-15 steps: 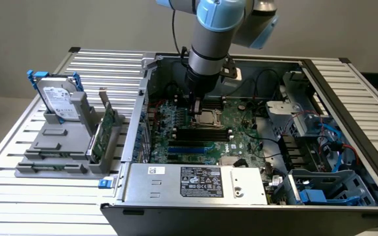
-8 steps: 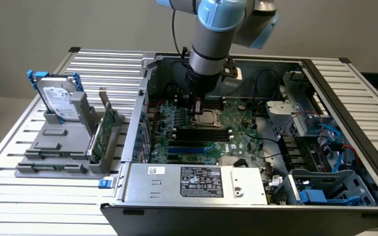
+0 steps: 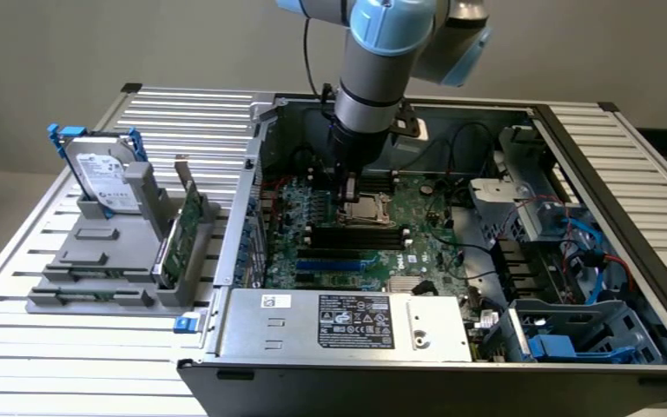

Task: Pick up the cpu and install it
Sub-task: 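Close the cpu cover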

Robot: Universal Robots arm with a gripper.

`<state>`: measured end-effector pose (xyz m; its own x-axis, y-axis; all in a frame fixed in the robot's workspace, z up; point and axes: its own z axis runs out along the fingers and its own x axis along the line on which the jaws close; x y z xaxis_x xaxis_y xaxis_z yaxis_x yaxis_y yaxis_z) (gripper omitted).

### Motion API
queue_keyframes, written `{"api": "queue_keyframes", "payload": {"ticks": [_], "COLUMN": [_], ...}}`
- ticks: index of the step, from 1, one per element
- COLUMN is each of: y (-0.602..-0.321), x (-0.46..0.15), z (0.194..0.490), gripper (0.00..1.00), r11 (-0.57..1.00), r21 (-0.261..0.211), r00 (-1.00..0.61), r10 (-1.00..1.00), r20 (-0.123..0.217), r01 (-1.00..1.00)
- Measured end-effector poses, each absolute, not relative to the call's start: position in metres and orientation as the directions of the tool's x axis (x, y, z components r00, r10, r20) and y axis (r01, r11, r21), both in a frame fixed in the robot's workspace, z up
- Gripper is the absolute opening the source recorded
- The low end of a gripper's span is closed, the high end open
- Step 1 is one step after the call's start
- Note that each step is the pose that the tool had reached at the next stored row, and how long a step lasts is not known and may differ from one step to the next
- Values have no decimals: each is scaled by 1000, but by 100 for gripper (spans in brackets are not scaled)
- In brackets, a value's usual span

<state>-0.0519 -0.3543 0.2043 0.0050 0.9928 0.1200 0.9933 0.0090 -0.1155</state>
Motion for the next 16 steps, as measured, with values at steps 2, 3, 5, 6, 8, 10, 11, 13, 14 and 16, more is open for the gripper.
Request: {"api": "queue_keyframes", "payload": {"ticks": [2,3,5,6,8,10,11,13,14,16], "y": [-354,-354,-354,-354,-354,-354,-354,-354,-354,-354], "x": [-51,-51,-50,-50,-50,-50,-51,-52,-53,-53], "z": [204,204,204,204,204,203,203,201,200,200], "gripper": [11,11,11,11,11,11,11,11,11,11], "r11": [10,10,10,10,11,10,10,10,11,10], "r21": [-115,-114,-112,-108,-100,-92,-90,-90,-90,-90], "r00": [4,4,3,3,2,1,0,0,0,0], "r10": [993,993,993,993,993,993,993,993,993,993], "r20": [120,120,120,120,120,120,120,120,119,118], "r01": [993,993,994,994,995,996,996,996,996,996]}}
